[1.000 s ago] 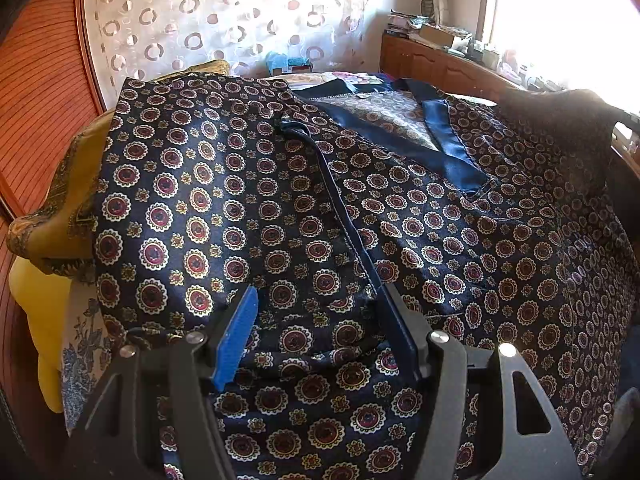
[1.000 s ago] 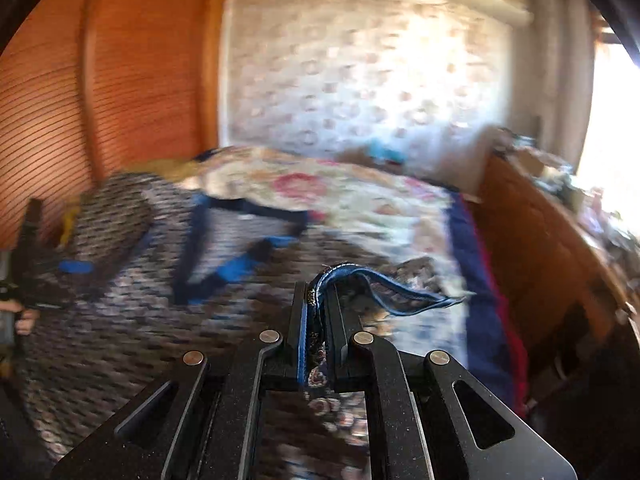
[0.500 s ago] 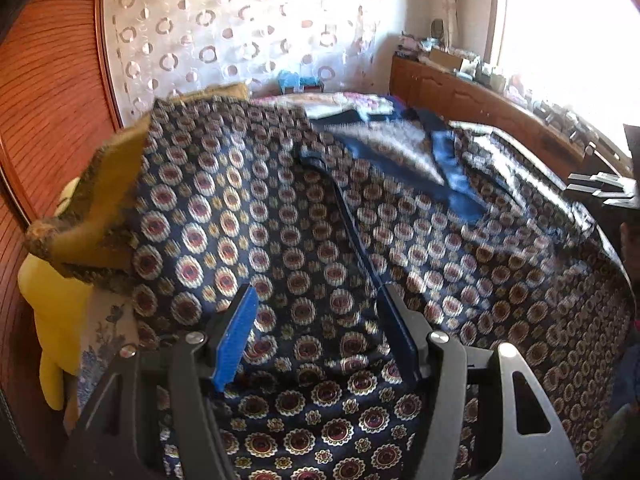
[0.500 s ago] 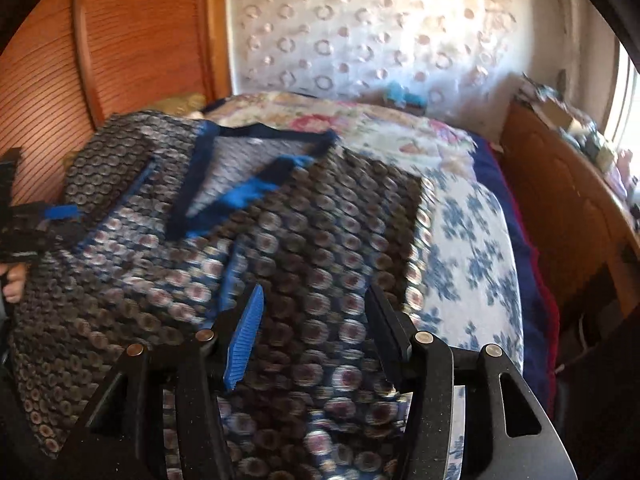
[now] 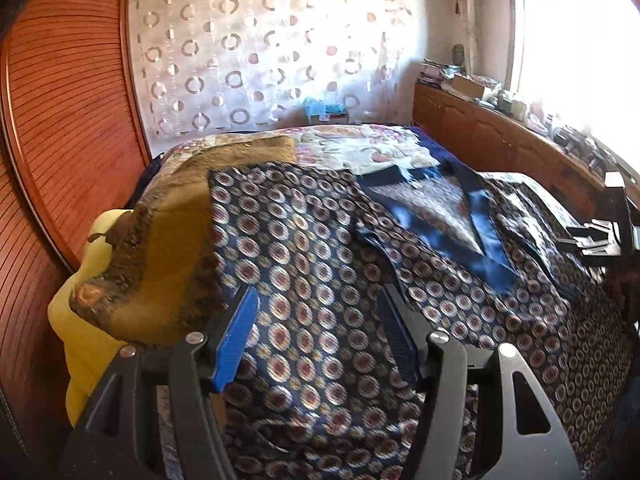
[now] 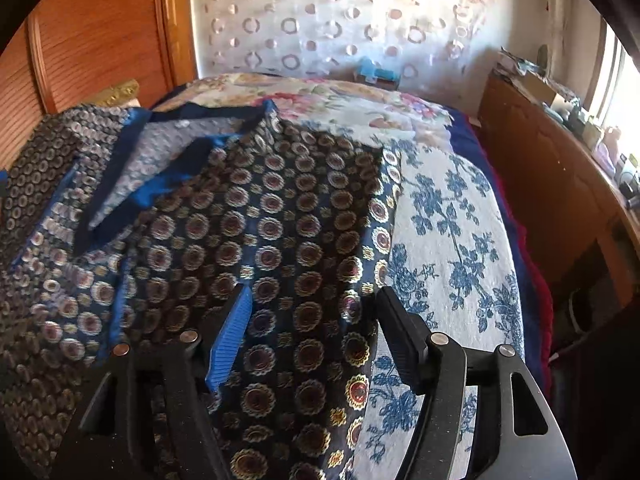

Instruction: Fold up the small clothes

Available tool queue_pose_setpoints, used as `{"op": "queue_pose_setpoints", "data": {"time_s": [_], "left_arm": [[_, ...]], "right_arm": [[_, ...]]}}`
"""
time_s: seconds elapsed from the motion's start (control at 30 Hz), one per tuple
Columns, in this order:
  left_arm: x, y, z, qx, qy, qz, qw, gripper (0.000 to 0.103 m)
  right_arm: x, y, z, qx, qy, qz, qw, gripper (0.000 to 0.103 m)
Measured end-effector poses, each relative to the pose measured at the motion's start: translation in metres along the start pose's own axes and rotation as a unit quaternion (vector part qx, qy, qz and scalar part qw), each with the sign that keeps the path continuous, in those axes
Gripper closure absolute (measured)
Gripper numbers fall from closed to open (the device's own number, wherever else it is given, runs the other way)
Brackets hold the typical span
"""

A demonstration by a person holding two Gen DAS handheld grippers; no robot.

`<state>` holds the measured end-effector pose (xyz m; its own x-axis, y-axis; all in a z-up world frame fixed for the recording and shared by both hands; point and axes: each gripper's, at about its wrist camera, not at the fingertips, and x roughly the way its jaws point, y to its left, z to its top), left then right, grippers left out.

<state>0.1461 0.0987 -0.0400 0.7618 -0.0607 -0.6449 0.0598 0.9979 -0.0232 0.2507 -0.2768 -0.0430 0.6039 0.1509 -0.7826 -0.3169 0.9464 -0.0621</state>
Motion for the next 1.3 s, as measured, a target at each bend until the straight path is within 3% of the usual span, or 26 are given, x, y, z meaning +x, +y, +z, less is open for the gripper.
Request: {"op": "queue_pose_setpoints", "data": {"time_s": [0.2, 0.67, 1.17, 1.3], "left_arm": [[0.014, 0.015, 0.014, -0.005, 0.005, 0.019, 0.9998, 0.041], [0.041, 0.043, 0.030, -0.020, 0.023, 0.039, 0.9988, 0.041], [0.056, 0.056, 0.036, -0.030, 0.036, 0.025, 0.9986, 0.041], [0.054, 0.063, 0.037, -0.044, 0.023, 0.000, 0.9988, 0.041]], "right_arm": [[0.006, -0.010, -0.001, 0.021, 0.006, 0.009, 1.000, 0.026], [0.006, -0.009, 0.000, 0.020, 0.009, 0.011, 1.000, 0.020], [0.006, -0.010, 0.000, 0.021, 0.009, 0.011, 1.000, 0.018], [0.006, -0.007, 0.002, 0.016, 0.009, 0.002, 1.000, 0.020]]}}
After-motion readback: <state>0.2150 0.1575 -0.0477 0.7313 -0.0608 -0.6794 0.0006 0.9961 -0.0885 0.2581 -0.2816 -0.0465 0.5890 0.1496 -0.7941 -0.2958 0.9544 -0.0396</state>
